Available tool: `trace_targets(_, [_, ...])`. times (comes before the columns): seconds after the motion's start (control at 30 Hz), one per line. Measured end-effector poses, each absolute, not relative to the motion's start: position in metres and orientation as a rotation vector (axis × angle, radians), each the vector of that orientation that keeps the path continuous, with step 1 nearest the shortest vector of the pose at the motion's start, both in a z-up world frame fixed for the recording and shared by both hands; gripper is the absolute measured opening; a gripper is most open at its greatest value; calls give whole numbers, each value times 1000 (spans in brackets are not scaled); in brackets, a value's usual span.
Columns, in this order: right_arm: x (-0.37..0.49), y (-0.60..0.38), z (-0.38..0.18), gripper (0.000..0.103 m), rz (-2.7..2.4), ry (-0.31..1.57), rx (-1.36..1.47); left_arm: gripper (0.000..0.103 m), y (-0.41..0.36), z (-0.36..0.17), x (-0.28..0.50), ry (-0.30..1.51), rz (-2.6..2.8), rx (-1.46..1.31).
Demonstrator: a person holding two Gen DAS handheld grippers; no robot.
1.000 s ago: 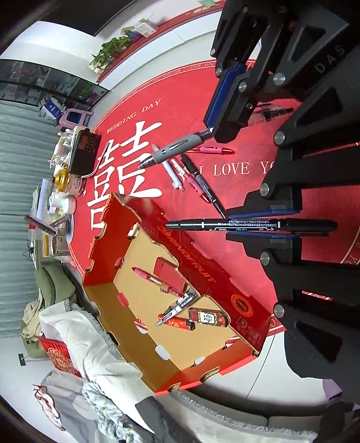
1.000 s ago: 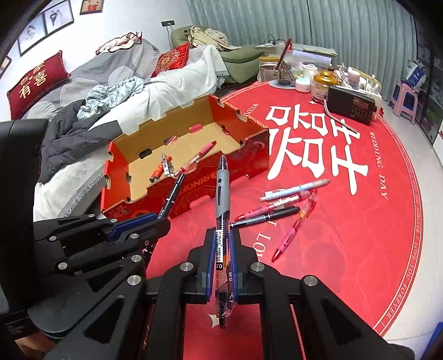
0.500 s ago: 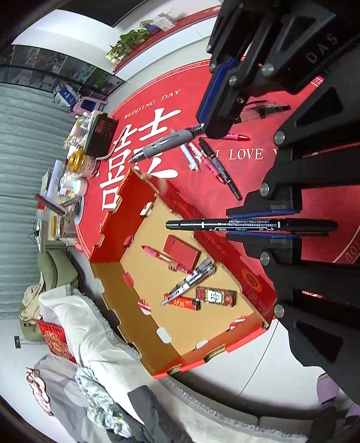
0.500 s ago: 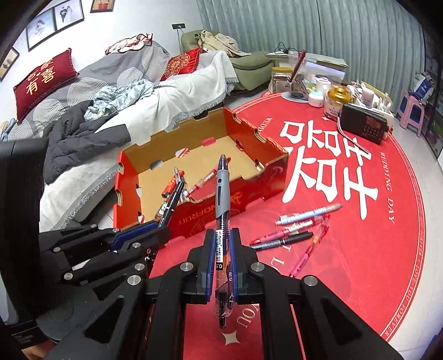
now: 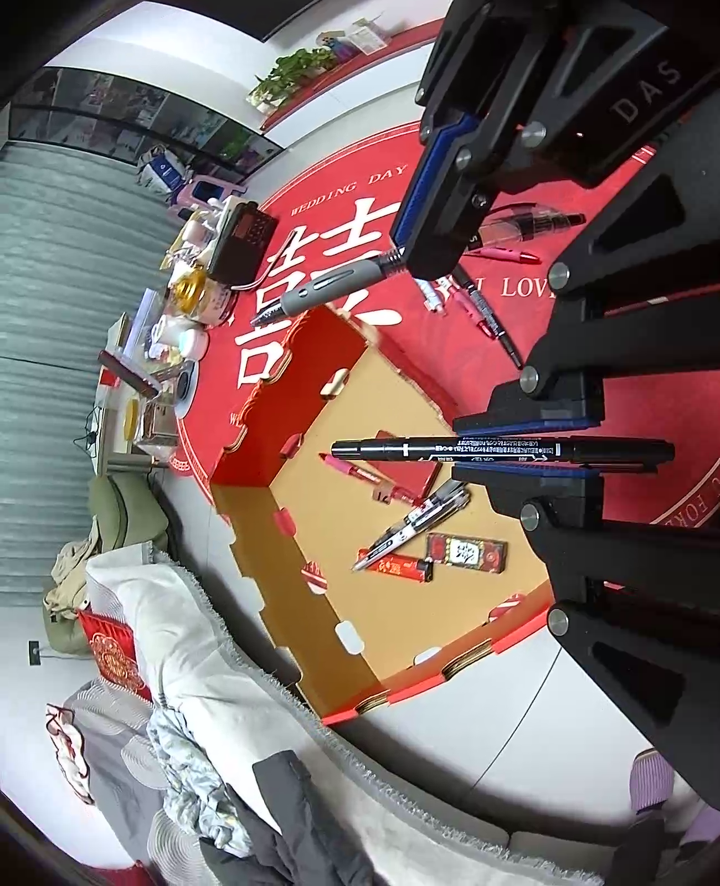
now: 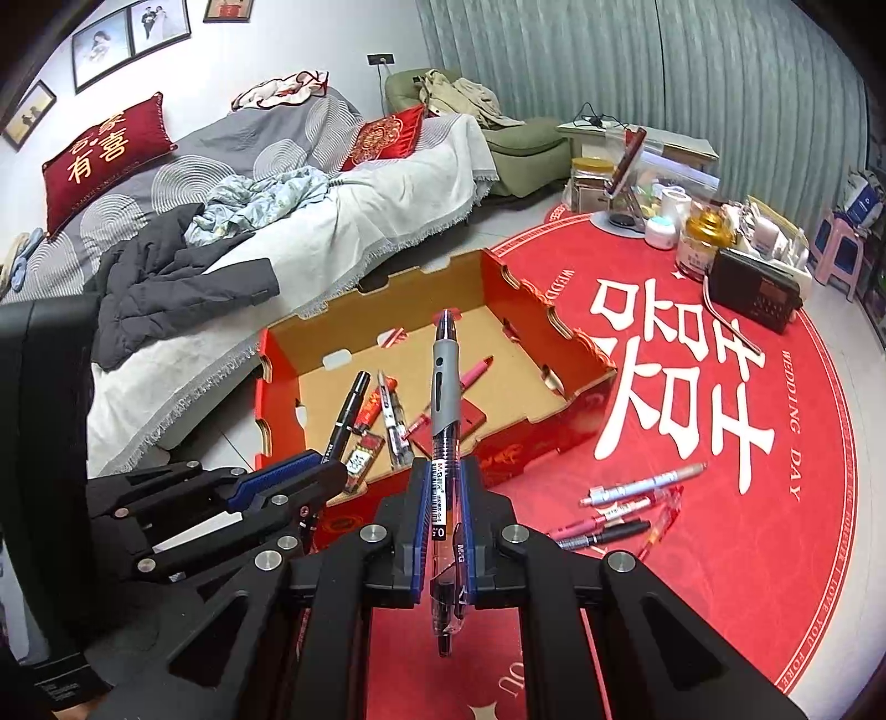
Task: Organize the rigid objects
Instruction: 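Carry the black marker and grey-gripped pen with both tools over the box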
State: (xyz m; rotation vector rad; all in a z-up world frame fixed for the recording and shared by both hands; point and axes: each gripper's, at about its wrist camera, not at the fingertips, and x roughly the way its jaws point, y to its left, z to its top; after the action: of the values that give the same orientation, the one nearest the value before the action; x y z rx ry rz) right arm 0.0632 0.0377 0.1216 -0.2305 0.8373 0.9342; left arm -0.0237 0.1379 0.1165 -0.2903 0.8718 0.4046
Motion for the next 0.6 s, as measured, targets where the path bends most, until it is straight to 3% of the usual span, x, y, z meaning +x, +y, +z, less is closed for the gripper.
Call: trace_targets(0.6, [80,80,135,11,950,818,-259,9,184,129,-12,843,466,-321])
